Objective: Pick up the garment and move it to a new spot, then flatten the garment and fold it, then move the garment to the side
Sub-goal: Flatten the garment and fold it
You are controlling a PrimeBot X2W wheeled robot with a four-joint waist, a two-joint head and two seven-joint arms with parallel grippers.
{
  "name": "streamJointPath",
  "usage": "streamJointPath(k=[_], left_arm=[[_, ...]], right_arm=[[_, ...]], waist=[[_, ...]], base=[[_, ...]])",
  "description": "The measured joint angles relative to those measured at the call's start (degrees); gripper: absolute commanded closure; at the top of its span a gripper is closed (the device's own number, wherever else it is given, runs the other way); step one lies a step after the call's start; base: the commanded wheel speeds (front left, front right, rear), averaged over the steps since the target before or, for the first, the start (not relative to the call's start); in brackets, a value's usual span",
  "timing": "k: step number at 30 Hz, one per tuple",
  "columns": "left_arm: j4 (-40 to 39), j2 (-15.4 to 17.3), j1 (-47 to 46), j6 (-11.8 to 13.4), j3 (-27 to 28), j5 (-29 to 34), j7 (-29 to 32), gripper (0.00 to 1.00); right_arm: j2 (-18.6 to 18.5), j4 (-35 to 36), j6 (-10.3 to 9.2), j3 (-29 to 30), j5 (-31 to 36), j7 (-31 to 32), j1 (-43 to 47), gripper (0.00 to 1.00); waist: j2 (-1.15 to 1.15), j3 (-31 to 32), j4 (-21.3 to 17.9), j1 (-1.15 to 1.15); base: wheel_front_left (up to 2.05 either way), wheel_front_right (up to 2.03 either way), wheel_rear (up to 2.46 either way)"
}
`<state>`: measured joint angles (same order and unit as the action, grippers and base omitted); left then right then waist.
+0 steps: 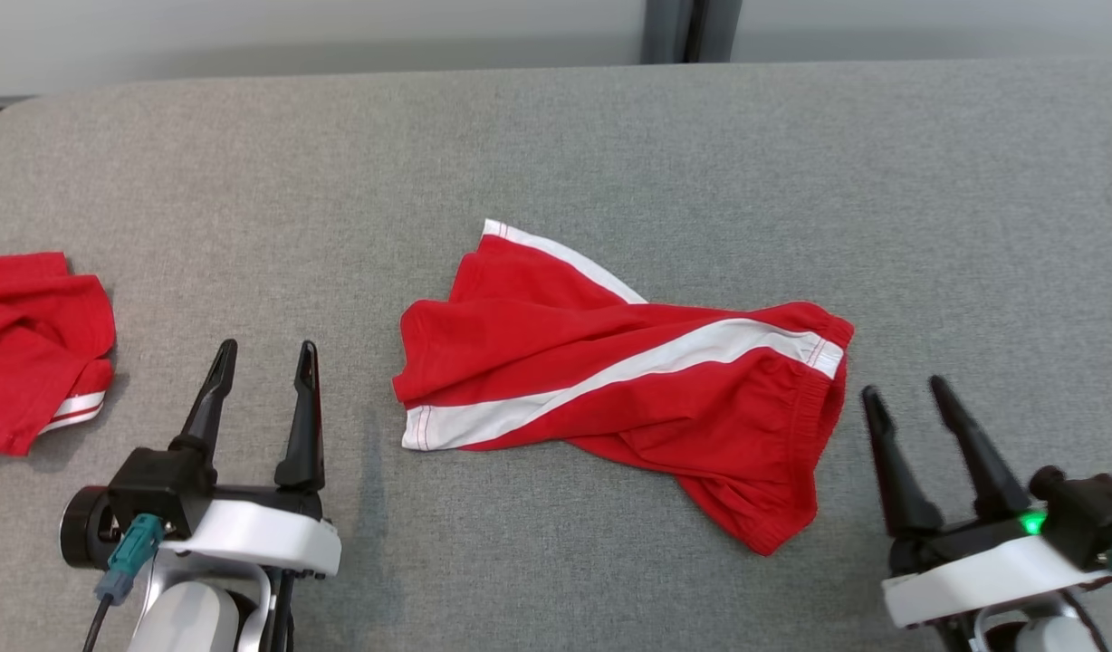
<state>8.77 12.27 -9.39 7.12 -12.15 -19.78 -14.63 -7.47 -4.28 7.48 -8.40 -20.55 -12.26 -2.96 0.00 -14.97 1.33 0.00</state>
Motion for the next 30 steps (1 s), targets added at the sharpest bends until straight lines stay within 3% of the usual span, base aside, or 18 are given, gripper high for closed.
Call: streamJointPath(k=[10,30], left_arm=[[-1.2,1.2,2.3,-0.4,-2.2,0.6,1.6,0.00],[-3.0,1.6,4.3,0.0,-4.0,0.4,3.5,0.00]], right_arm=[[0.8,2.9,0.00,7.7,3.6,0.6,0.2,0.00],[0.6,4.1,0.00,9.1,4.9,3.5,2.3,0.00]], waist=[[0.00,3.4,-0.7,0.00],[0.00,4.7,-0.6,0.00]], base=[[0.00,0.00,0.00],[0.00,0.00,0.00]])
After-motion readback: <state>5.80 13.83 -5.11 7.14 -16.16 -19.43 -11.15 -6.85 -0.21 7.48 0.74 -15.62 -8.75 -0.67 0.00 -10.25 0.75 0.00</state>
